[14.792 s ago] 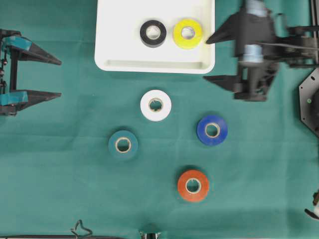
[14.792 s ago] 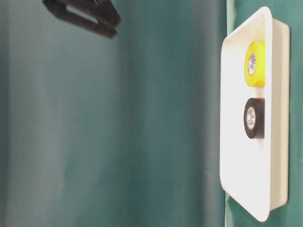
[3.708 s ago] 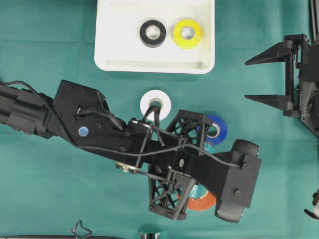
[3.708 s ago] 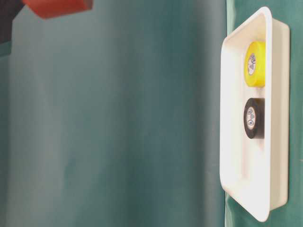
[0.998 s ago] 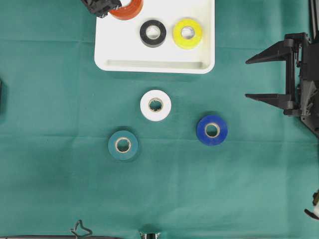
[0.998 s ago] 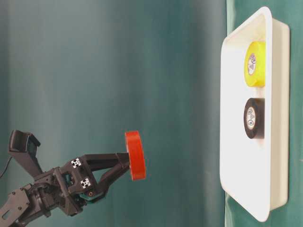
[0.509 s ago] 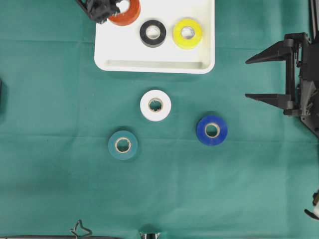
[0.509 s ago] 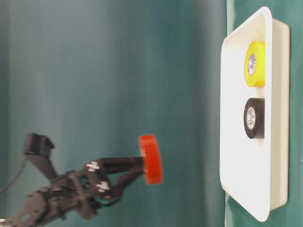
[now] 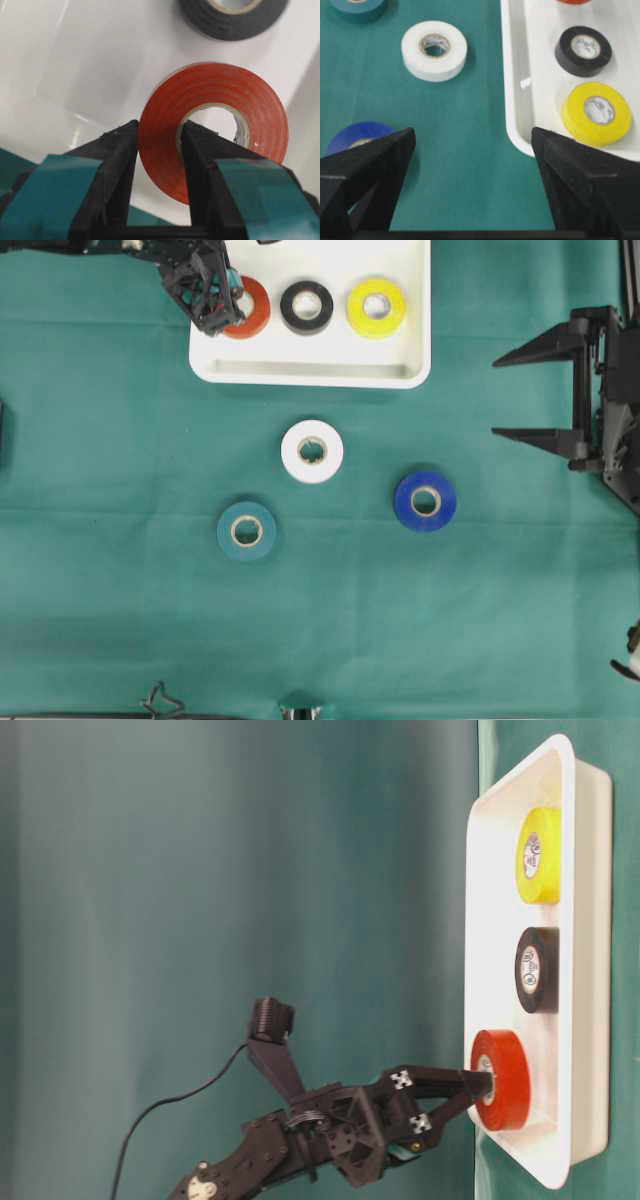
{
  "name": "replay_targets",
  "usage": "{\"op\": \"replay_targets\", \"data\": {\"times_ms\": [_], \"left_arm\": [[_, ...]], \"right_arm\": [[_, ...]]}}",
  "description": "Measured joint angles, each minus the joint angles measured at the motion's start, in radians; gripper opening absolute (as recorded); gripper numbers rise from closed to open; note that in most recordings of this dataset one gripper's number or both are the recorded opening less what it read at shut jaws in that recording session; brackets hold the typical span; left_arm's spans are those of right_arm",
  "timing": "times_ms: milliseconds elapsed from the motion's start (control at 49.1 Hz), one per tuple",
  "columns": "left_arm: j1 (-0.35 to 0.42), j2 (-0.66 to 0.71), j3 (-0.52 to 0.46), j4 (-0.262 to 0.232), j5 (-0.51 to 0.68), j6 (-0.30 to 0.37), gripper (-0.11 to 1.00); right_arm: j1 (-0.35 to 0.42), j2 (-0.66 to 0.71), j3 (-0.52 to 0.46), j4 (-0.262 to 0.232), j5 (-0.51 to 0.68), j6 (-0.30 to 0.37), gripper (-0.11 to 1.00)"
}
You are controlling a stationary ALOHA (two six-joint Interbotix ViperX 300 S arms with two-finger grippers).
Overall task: Pick up the tape from a random location and place it into the white case.
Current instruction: 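Lower the orange roll into the tray and open the left gripper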
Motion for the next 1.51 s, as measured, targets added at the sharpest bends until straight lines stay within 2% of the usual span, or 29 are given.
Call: {"op": "replay_targets", "data": {"times_ms": [652,693,876,958,1222,1508], "left_arm": [[0.014,0.049,0.002,0.0,-0.031,0.006,0.23],[0.014,0.049,0.002,0.002,-0.032,0.006,0.29],[0.005,0.049,0.003,0.0,-0.048,0.026,0.82],[0.0,0.049,0.002,0.0,-0.052,0.04,0.97],[-0.002,0.043,-0.005,0.0,-0.035,0.044,0.97],[-0.009,-0.092,-0.087,0.0,0.103,0.046,0.97]], "right_arm": [[0.0,0.002,0.0,-0.002,0.006,0.0,0.9],[0.0,0.0,0.0,-0.002,0.006,0.0,0.9],[0.0,0.002,0.002,-0.002,0.006,0.0,0.9],[0.0,0.002,0.0,-0.002,0.006,0.0,0.9],[0.0,0.002,0.0,-0.002,0.009,0.0,0.9],[0.0,0.002,0.0,-0.002,0.015,0.0,0.9]]}}
